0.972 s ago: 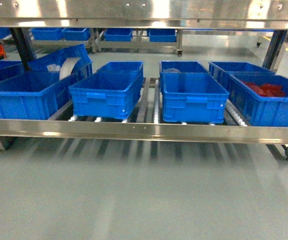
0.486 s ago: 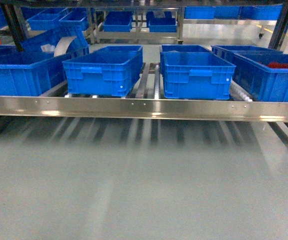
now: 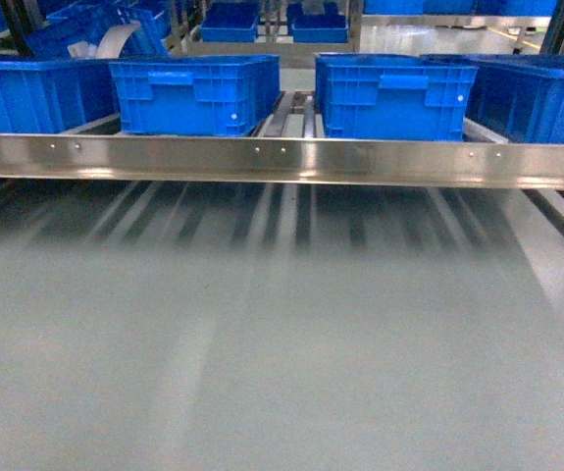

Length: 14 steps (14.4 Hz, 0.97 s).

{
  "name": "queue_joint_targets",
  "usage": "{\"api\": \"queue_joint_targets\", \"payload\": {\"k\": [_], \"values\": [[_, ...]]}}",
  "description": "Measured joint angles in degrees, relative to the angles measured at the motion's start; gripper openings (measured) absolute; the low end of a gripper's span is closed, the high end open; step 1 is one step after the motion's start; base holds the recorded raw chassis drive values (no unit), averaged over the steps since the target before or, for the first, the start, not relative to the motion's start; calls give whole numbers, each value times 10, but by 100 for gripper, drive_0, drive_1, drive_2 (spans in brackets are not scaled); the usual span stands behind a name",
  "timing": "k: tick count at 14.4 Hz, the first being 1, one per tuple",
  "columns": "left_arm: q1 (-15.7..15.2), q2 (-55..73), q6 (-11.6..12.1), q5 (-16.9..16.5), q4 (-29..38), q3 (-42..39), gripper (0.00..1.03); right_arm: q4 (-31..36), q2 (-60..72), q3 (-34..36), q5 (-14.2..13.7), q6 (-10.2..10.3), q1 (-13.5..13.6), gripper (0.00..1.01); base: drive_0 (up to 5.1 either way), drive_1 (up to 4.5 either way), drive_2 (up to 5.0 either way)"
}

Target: Sort blue parts and orange caps into right shelf containers

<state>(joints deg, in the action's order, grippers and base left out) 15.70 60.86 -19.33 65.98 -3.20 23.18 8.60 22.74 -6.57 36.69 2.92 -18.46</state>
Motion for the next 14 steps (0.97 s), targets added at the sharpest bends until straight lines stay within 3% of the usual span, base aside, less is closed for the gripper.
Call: {"api": "queue_joint_targets", "payload": {"k": [14], "values": [[0, 0, 0, -1, -1, 0, 44, 0, 0, 0, 0, 0, 0, 41, 0, 0, 0]]}}
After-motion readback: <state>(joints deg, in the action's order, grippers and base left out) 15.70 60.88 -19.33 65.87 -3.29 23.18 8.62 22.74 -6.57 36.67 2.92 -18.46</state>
